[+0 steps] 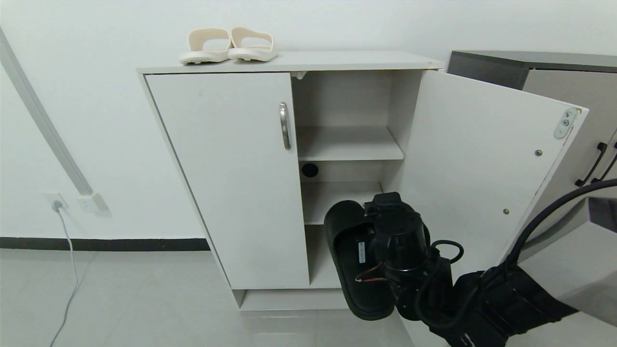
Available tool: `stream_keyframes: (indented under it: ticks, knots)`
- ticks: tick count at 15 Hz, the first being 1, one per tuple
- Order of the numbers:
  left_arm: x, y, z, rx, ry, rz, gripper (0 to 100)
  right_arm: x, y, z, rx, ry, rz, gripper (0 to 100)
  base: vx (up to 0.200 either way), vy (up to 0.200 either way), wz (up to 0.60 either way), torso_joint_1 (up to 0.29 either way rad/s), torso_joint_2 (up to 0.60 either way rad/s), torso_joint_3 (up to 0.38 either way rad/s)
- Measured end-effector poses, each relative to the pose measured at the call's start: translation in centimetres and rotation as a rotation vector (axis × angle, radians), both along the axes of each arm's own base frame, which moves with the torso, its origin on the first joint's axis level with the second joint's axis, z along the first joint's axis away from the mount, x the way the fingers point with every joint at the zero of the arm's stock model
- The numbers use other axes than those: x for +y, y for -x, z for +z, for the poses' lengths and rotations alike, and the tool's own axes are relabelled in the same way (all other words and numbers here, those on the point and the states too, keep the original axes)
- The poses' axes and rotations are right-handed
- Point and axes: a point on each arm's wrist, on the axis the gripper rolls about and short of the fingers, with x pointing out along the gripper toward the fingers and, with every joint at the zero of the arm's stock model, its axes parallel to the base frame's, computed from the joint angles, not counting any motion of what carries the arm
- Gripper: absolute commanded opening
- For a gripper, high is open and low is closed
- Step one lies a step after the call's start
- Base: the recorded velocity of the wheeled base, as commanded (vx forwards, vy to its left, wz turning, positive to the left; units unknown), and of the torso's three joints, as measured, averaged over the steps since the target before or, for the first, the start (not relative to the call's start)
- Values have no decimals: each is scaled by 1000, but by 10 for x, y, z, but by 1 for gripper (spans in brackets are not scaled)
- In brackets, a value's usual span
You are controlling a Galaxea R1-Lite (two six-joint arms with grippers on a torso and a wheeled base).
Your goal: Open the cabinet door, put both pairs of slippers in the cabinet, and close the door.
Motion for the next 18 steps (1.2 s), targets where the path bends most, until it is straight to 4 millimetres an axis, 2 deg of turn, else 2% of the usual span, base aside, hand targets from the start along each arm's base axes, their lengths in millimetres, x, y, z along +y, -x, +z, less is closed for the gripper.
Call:
stream_keyframes:
  ticks: [9, 18]
  knots:
    - [0, 0, 0, 0, 1, 1, 0, -14, -18, -18, 36, 43, -57, 0, 0, 0, 0, 0, 0, 0]
    - [0, 0, 0, 0, 1, 1, 0, -26, -28, -20, 42, 53, -97, 0, 0, 0, 0, 0, 0, 0]
